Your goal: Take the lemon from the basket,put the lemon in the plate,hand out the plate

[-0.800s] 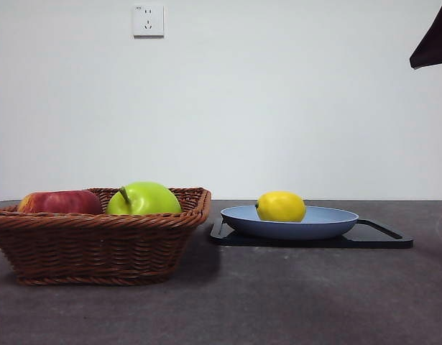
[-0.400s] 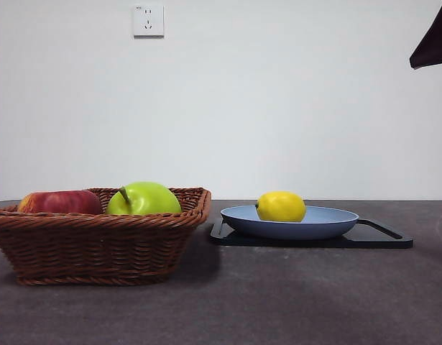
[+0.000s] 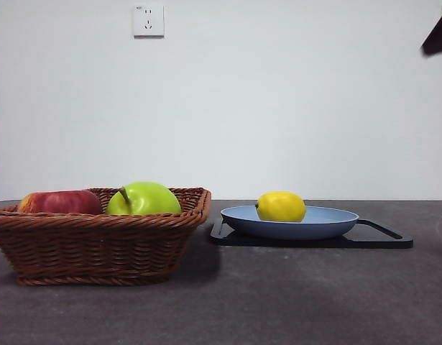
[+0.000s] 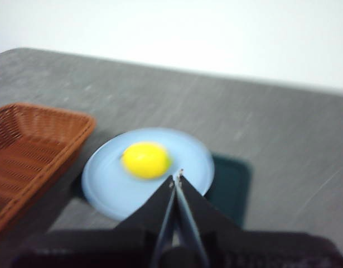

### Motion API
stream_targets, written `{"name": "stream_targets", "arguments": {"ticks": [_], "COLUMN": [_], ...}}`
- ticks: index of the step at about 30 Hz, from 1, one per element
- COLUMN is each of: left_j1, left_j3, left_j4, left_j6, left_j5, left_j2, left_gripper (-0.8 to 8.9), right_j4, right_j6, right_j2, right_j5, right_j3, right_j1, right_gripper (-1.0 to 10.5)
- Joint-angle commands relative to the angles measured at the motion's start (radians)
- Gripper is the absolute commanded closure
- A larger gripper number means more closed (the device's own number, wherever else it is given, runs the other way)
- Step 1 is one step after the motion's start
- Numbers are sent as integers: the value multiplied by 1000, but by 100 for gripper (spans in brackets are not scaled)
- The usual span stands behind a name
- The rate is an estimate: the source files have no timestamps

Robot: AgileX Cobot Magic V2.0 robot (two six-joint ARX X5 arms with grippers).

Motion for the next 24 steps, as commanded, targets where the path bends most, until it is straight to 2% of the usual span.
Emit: {"name": "stream_targets", "arguments": {"ticks": [1, 5, 8, 12, 18, 24], "left_j1": [4, 4, 4, 4, 4, 4], "left_j3": [-11, -11, -11, -11, -11, -11], "left_j4": [9, 8, 8, 9, 8, 9], "left_j6": [-11, -11, -11, -11, -11, -11], "left_j5": [1, -2, -1, -2, -2, -2], "left_j2": [-3, -3, -3, -3, -3, -3], "left_gripper": [805, 805, 805, 805, 805, 805], "right_j4": [10, 16, 21, 23, 23, -39], "right_j6": [-108, -87, -53, 5, 15, 20], "right_j2": [-91, -237, -325, -393, -442, -464], "right_j5": [-8, -238, -332, -328, -329, -326], "right_j3": [-39, -152, -245, -345, -440, -444], "right_j1": [-59, -220, -325, -392, -404, -404], "right_gripper": [943, 943, 943, 943, 943, 943]}}
